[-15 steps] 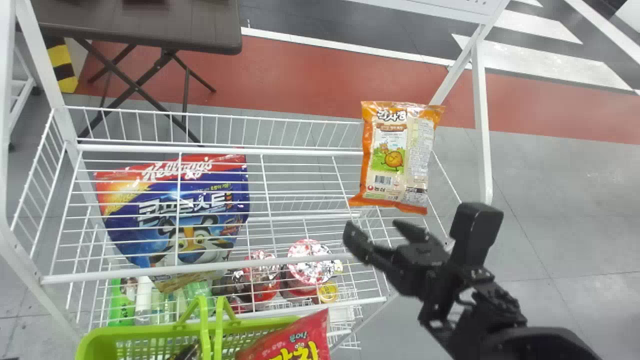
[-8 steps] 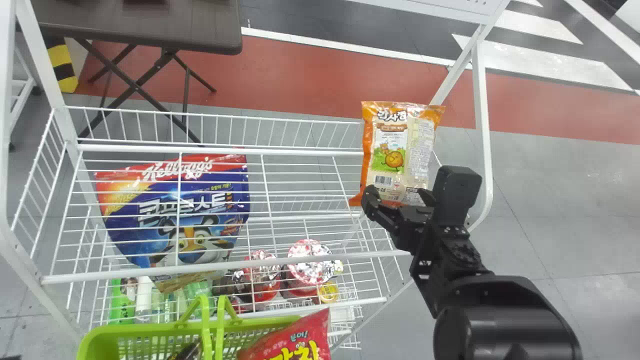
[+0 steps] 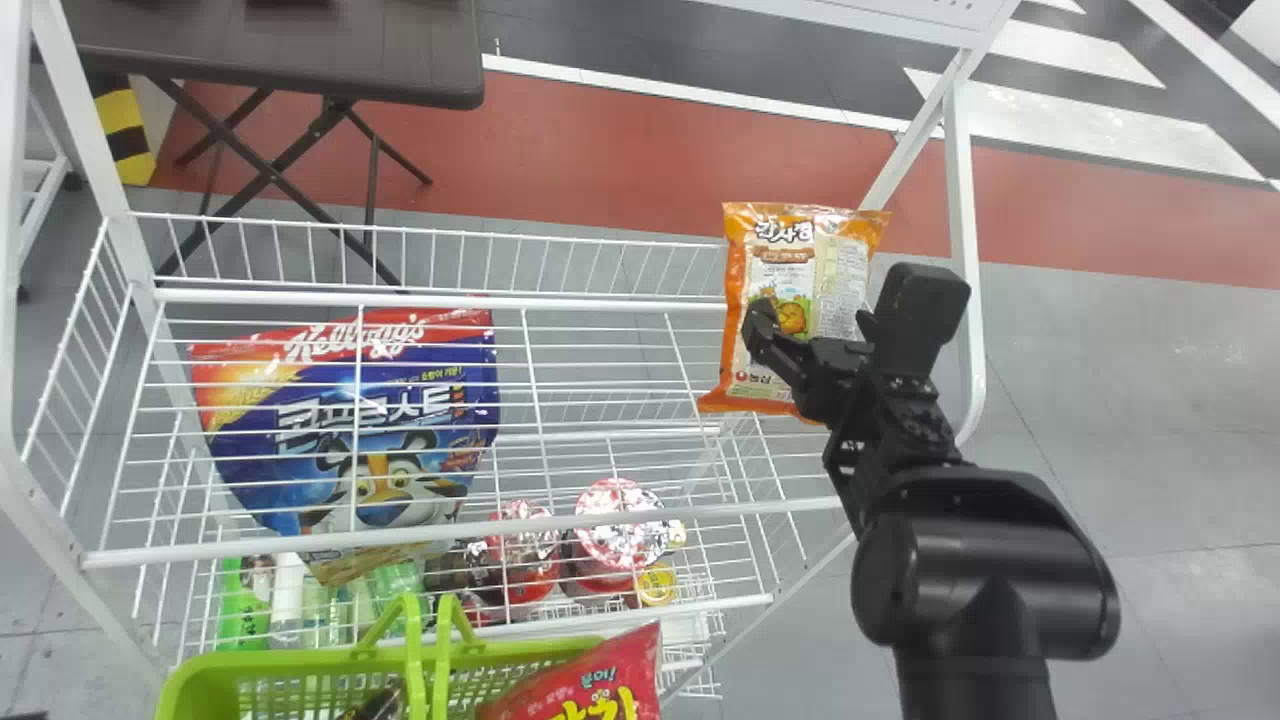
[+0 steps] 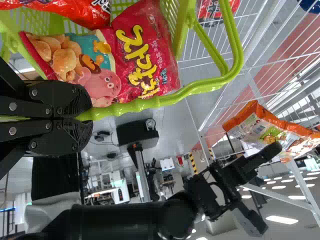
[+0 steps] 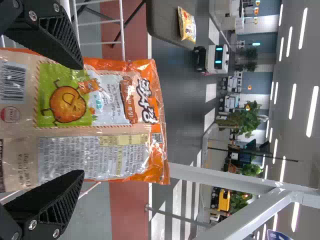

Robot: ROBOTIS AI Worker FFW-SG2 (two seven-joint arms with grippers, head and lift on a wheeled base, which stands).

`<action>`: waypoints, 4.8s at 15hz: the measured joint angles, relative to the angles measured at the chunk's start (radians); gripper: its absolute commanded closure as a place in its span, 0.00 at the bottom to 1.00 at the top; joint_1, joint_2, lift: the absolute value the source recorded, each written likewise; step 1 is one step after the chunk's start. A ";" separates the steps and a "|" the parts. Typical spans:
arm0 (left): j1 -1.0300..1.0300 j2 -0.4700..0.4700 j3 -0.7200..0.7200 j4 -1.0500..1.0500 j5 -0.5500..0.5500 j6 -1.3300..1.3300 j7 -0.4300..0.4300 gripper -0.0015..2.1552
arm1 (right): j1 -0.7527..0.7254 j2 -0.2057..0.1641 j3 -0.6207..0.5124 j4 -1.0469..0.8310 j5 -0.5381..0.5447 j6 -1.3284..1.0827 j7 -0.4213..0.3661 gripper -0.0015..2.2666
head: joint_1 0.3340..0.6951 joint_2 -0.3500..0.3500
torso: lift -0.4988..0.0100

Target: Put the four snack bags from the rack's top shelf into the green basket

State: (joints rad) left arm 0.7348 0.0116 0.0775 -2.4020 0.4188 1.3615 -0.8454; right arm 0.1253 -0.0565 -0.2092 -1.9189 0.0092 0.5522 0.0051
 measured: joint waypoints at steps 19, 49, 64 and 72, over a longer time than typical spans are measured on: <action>-0.027 -0.005 -0.001 0.020 -0.003 0.001 0.014 1.00 | 0.102 -0.001 0.012 -0.213 -0.071 0.172 0.107 0.98 | 1.00 0.00 | 0.98; -0.042 -0.012 -0.006 0.034 -0.006 -0.003 0.007 1.00 | 0.555 -0.078 0.252 -0.810 -0.216 1.009 0.263 0.98 | 1.00 0.00 | 0.98; -0.005 -0.012 -0.010 0.007 -0.006 -0.008 -0.003 1.00 | 0.630 -0.166 0.391 -0.770 -0.119 1.003 0.258 0.10 | 1.00 0.00 | 0.98; 0.007 -0.012 -0.017 0.004 -0.016 -0.019 -0.003 1.00 | 0.653 -0.159 0.292 -0.829 -0.162 0.795 0.237 0.05 | 1.00 0.00 | 0.98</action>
State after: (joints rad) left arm 0.7418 0.0000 0.0603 -2.3977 0.4033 1.3427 -0.8484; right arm 0.7780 -0.2159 0.0830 -2.7480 -0.1527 1.3468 0.2426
